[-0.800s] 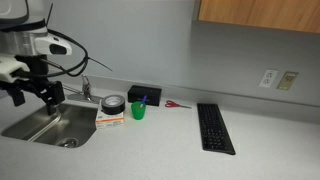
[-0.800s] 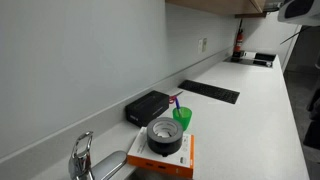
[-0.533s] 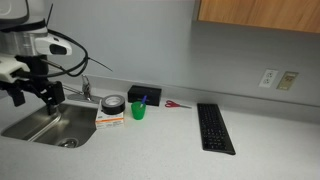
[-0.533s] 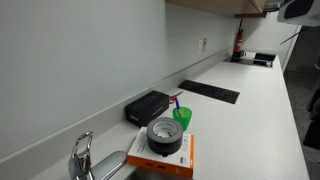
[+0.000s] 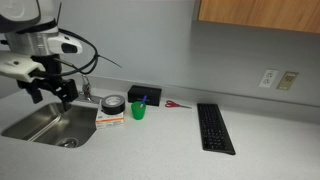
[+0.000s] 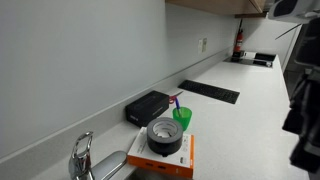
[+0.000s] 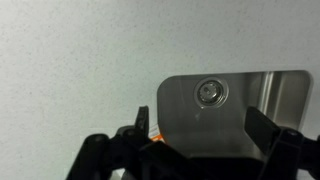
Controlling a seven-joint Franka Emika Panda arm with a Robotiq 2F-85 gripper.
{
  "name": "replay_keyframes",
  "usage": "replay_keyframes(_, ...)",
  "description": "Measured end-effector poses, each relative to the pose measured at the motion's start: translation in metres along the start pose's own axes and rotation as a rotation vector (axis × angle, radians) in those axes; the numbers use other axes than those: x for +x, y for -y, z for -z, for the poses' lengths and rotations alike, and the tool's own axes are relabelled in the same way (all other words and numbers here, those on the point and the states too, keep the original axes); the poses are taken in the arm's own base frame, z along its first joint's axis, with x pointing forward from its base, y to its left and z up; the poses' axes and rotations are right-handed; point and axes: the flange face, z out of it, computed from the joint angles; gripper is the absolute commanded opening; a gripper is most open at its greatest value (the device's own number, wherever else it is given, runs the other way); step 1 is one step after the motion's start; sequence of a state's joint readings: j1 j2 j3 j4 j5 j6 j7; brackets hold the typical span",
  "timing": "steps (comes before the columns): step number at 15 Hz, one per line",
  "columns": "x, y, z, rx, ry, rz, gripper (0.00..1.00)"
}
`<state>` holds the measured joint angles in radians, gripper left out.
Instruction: Remove the pen from the green cup and place it on the counter
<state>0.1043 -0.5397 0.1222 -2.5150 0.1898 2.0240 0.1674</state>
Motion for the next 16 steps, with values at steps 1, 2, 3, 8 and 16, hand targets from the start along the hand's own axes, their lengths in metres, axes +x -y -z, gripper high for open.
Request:
replay_keyframes(1,0.009,-0.013,0.001,-0.014,-0.026,-0.021,1.00)
replay_keyframes(2,0.020,-0.028,0.003,-0.027,-0.059,-0.049,1.00)
replay_keyframes(3,0.032,-0.045,0.006,-0.036,-0.095,-0.082,1.00)
replay_keyframes(8,0.091,-0.121,0.018,-0.067,-0.250,-0.262,1.00)
replay_keyframes(16,0.123,-0.142,0.015,-0.058,-0.262,-0.347,1.00)
